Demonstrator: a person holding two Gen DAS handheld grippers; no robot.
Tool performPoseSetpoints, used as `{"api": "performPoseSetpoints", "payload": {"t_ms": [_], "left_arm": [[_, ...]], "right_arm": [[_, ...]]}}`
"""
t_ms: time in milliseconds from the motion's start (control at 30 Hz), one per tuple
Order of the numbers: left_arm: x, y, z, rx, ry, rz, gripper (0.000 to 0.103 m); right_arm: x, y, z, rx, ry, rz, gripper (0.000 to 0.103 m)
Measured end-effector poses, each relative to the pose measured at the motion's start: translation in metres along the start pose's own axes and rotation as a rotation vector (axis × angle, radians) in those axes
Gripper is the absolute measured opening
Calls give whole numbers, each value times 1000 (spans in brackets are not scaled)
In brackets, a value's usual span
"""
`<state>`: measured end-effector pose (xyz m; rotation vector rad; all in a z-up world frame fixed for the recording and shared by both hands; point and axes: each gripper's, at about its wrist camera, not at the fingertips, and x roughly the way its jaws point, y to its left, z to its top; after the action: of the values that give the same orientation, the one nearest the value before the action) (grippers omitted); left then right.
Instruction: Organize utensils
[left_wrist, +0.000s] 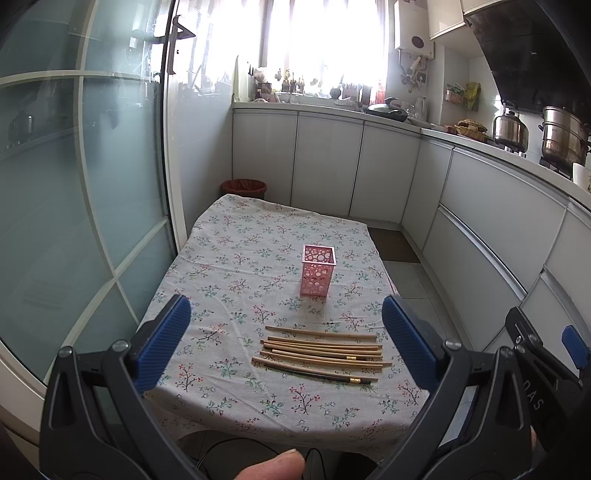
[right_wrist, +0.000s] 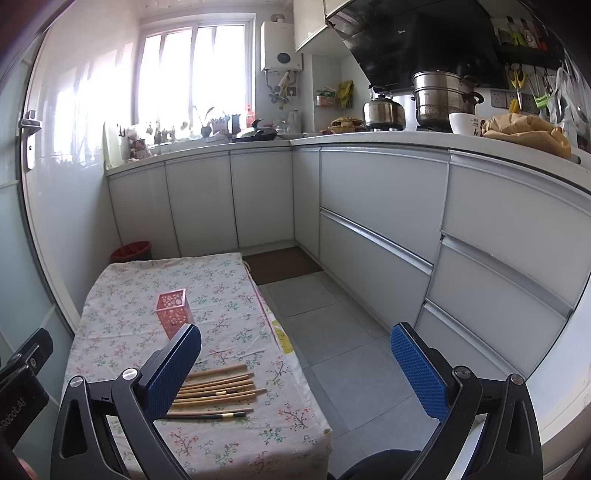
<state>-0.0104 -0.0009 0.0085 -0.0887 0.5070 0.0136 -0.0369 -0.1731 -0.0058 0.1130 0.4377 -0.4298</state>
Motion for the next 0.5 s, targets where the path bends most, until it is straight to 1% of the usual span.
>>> {"api": "performPoseSetpoints", "payload": {"t_ms": [500], "left_arm": [[-1,-1,-5,2,3,-2,103]], "right_arm": [[2,0,-1,4,6,2,103]]}}
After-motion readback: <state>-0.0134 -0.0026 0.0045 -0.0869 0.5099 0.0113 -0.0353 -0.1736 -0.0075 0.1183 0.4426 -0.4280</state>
